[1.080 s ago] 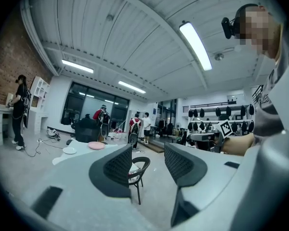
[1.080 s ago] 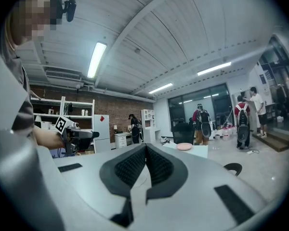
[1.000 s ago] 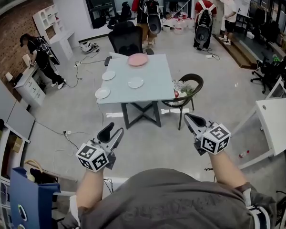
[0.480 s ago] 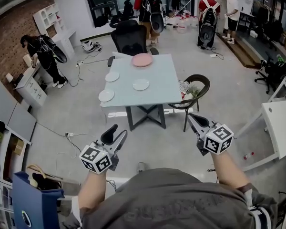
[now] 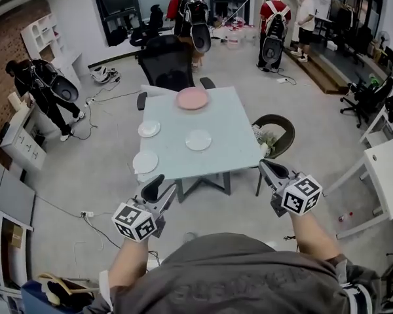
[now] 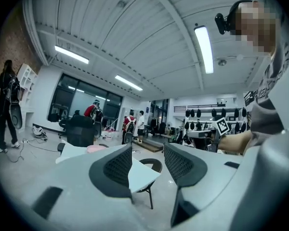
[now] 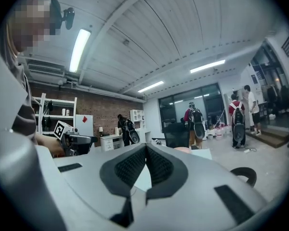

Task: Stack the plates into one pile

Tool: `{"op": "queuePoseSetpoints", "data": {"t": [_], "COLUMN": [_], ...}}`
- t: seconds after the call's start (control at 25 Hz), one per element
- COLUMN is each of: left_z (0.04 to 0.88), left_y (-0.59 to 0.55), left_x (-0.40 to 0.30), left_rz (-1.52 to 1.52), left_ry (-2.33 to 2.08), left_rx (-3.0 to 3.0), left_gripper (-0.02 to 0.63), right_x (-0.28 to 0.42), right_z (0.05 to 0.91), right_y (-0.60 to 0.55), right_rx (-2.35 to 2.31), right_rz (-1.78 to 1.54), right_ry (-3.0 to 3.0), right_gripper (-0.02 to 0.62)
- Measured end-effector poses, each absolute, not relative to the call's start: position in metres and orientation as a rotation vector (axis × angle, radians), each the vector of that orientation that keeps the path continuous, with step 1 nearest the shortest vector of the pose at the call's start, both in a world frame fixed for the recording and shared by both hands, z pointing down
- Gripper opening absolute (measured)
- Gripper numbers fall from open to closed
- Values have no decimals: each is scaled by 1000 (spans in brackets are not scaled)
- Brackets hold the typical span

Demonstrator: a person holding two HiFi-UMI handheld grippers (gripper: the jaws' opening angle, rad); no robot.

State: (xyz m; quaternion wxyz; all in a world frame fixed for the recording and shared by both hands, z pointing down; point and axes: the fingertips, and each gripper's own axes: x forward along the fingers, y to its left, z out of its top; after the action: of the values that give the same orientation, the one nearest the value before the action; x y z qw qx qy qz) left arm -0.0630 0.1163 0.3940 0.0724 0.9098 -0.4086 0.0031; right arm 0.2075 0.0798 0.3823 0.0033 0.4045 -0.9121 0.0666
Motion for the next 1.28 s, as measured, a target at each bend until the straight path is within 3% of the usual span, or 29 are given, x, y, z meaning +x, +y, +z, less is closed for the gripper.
{"op": "queuePoseSetpoints", "data": {"t": [0.28,0.64,1.28], "left_z": [376,381,387], "left_y": [-7,-98,-201], "left_x": [-134,-168,-93], "left_rz": [39,44,13], "left_ry": [-1114,-1050,-1343], "left_rx": [2818,2814,2653], "left_gripper": [190,190,190], "right_x": [127,97,145], "right_z": [366,365,381], "right_y": [-25,-119,-267], "right_rx": [1325,1367,988], "right_rz": [161,193,167], "right_ry": [-2811,-2767,-2872], "right_gripper": [-6,-6,-6]}}
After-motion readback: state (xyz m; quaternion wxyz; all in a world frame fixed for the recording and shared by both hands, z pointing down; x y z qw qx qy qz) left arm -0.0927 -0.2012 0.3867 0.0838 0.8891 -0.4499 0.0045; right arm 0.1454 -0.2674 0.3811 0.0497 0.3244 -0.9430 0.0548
